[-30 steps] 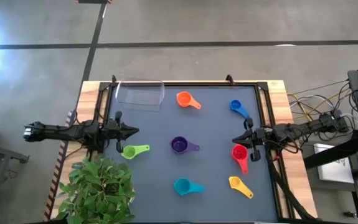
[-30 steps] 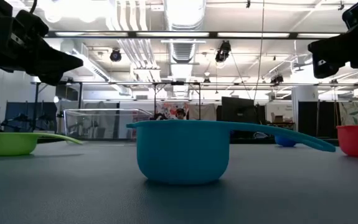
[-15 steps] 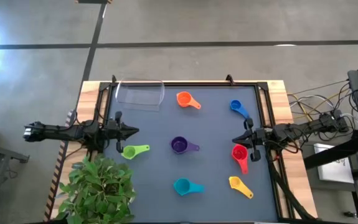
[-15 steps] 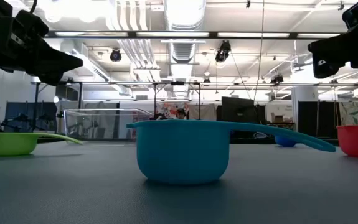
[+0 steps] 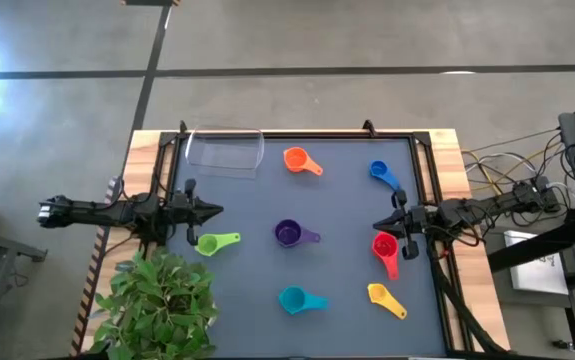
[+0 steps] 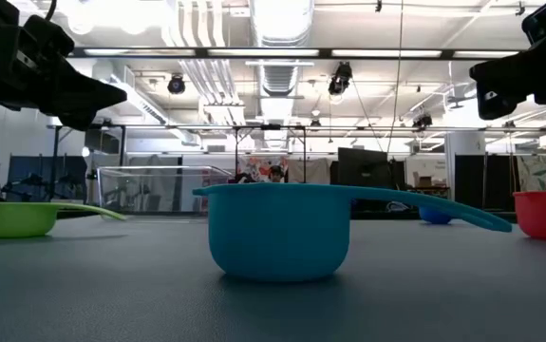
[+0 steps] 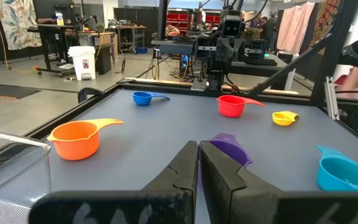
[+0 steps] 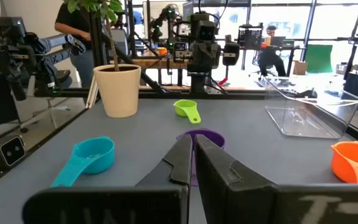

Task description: Nest measuring cups in basket

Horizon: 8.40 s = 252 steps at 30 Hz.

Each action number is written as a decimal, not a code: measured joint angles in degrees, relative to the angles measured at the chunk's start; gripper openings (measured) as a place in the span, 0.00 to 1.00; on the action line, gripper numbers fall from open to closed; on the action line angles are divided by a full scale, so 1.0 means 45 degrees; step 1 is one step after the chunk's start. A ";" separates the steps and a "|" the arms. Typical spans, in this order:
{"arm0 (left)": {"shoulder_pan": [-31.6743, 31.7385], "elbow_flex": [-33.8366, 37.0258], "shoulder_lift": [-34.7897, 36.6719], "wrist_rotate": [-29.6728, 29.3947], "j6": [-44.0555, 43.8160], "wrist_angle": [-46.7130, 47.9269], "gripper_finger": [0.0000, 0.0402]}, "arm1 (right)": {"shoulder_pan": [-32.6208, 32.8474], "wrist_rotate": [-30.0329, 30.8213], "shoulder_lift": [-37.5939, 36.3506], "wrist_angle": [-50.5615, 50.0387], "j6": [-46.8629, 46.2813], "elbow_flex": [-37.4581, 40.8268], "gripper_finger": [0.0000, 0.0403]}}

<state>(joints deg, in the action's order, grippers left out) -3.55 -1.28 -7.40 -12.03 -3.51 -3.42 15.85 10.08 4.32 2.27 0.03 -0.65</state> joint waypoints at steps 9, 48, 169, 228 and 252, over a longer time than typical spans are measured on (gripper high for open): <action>0.0001 0.0000 0.0000 0.0000 0.0000 0.0000 0.00 | 0.0002 0.0002 0.0000 -0.0001 0.0000 0.0002 0.02; 0.0002 0.0000 -0.0002 -0.0214 0.1096 -0.0023 0.00 | 0.0002 0.0002 0.0002 0.0003 0.0000 0.0002 0.02; 0.5915 -1.9977 -2.5322 0.0441 0.2023 0.7966 0.02 | -0.0001 0.0007 0.0004 -0.0002 0.0000 -0.0001 0.02; -0.1540 -1.6865 -2.2367 -0.1202 -0.5702 0.7318 0.30 | 0.0002 0.0006 0.0004 0.0003 0.0000 -0.0001 0.02; -0.3778 -1.7903 -2.0708 -0.7924 -0.2322 0.5948 0.47 | 0.0002 0.0005 0.0004 0.0003 0.0000 0.0002 0.02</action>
<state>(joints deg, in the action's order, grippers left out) -20.55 -81.84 -100.59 -47.68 -13.96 23.35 15.86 10.10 4.34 2.28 0.03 -0.64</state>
